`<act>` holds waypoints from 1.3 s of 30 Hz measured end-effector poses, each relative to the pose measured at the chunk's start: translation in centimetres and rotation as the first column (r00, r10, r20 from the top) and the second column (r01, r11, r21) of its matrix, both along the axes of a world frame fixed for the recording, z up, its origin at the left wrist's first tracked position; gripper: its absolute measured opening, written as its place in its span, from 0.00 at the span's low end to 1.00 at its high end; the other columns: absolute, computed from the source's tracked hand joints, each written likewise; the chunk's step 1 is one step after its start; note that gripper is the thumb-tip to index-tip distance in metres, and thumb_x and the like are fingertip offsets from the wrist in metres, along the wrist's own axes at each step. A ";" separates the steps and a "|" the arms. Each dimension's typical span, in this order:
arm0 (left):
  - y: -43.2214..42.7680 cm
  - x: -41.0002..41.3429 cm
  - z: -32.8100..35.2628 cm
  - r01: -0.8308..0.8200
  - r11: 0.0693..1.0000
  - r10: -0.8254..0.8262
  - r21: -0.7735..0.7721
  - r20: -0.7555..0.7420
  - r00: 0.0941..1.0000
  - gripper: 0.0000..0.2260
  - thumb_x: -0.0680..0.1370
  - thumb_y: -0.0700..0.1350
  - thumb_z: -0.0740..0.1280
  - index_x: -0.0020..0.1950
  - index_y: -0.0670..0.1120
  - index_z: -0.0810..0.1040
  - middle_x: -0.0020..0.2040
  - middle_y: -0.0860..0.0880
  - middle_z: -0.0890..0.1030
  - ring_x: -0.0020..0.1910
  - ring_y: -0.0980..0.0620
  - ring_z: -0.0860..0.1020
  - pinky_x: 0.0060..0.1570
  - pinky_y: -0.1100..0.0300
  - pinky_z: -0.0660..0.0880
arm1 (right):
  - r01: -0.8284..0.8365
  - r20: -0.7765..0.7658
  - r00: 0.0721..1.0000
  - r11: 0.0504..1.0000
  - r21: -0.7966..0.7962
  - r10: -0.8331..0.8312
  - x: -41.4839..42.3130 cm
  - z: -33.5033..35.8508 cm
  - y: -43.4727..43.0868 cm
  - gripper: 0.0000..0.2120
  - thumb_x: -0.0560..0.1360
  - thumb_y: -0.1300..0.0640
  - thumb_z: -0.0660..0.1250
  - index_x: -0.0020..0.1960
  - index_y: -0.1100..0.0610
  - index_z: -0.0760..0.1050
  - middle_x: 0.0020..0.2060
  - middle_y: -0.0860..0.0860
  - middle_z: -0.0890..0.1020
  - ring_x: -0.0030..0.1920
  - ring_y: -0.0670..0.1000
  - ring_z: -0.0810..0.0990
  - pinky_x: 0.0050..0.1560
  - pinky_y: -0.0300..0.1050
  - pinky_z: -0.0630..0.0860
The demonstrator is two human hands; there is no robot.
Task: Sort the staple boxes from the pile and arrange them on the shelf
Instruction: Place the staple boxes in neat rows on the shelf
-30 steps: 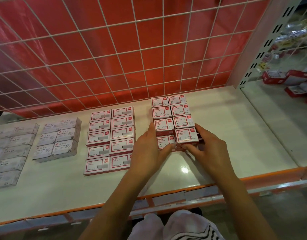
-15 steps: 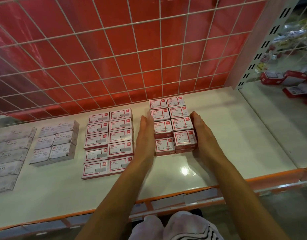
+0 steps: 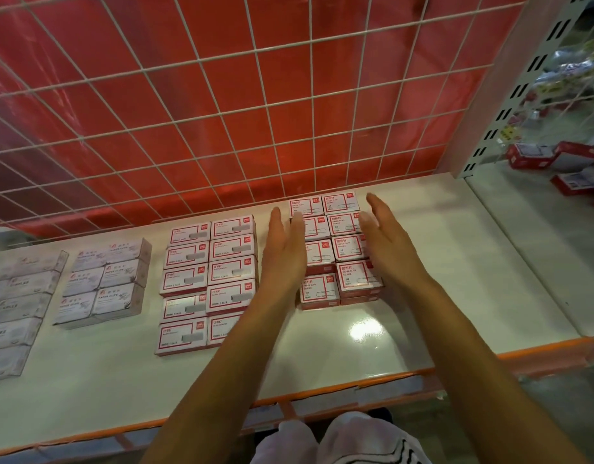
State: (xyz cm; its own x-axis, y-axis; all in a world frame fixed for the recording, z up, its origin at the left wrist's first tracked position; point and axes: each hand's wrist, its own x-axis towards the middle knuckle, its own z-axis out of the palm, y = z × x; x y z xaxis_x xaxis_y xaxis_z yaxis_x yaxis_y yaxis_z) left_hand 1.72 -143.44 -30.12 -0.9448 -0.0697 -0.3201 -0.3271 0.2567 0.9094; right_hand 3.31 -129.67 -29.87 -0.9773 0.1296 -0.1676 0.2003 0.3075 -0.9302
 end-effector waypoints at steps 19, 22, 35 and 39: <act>1.2 -3.8 1.0 0.185 0.883 -0.195 -0.432 0.023 0.981 0.27 0.83 0.51 0.52 0.79 0.48 0.42 0.79 0.49 0.52 0.76 0.46 0.56 0.72 0.52 0.58 | -0.182 0.142 0.982 0.810 0.558 0.122 -4.1 -0.2 -1.8 0.29 0.82 0.48 0.48 0.77 0.54 0.40 0.77 0.53 0.45 0.76 0.56 0.51 0.73 0.52 0.55; 1.4 -3.6 1.0 0.191 0.863 -0.208 -0.468 0.015 0.978 0.28 0.83 0.51 0.52 0.79 0.48 0.42 0.79 0.49 0.51 0.77 0.46 0.55 0.72 0.53 0.58 | -0.167 0.139 0.985 0.790 0.590 0.104 -3.9 -0.2 -2.0 0.29 0.82 0.48 0.48 0.77 0.54 0.40 0.77 0.54 0.45 0.76 0.58 0.53 0.72 0.53 0.56; 3.5 -1.4 2.5 0.098 0.558 -0.441 -0.824 -0.194 0.876 0.24 0.83 0.50 0.48 0.78 0.45 0.49 0.79 0.47 0.47 0.78 0.47 0.42 0.76 0.51 0.44 | -0.048 -0.020 0.996 0.747 0.663 0.082 -1.3 0.6 1.6 0.24 0.82 0.47 0.48 0.76 0.53 0.56 0.76 0.52 0.56 0.76 0.54 0.53 0.74 0.51 0.51; 7.6 -0.6 2.7 0.098 0.506 -0.544 -0.857 -0.228 0.808 0.24 0.83 0.51 0.52 0.78 0.47 0.54 0.79 0.48 0.52 0.78 0.46 0.45 0.76 0.50 0.47 | 0.004 -0.048 0.998 0.711 0.703 0.043 -0.2 0.9 4.7 0.23 0.82 0.49 0.50 0.75 0.54 0.59 0.76 0.54 0.57 0.76 0.55 0.53 0.74 0.50 0.52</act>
